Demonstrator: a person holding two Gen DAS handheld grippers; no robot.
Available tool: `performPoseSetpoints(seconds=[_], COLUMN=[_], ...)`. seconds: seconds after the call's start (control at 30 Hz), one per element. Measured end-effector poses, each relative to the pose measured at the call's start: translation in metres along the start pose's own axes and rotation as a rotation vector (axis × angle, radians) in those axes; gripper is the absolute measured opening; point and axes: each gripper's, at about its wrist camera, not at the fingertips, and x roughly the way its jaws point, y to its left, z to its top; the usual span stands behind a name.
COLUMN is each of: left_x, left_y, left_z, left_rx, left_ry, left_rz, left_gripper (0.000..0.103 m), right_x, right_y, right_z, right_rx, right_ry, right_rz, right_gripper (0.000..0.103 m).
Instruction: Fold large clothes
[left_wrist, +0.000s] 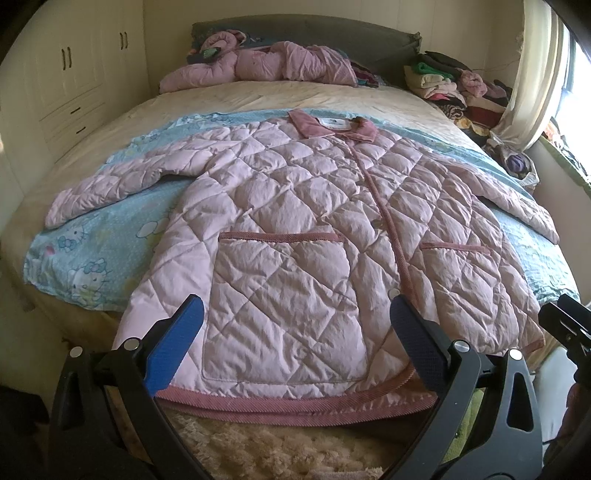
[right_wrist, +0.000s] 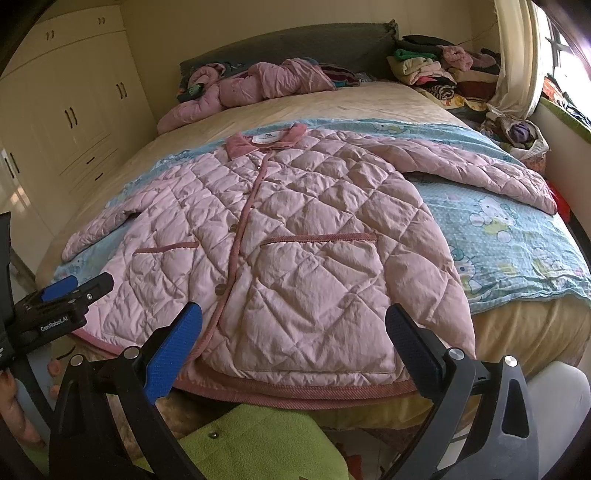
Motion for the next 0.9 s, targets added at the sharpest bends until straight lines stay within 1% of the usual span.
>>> performPoseSetpoints(seconds=[0.47, 0.63, 0.9], left_x=[0.000, 0.002, 0.019], left_y=[0.001, 0.010, 0.016], left_z=[0.001, 0.015, 0.049], left_rx=[-0.001, -0.009, -0.024], left_ry=[-0.001, -0.007, 0.016], left_rz=[0.009, 0.019, 0.023], left_gripper=[0.095, 0.095, 0.095], right_x=[0.011, 0.019, 0.030], right_y=[0.003, 0.000, -0.005], right_z=[0.009, 0.022, 0.048], right_rx=[-0.010, -0.005, -0.002], right_ry=[0.010, 0.011, -0.008], right_rz=[0.004, 0.007, 0.022], right_gripper=[0.099, 0.099, 0.099])
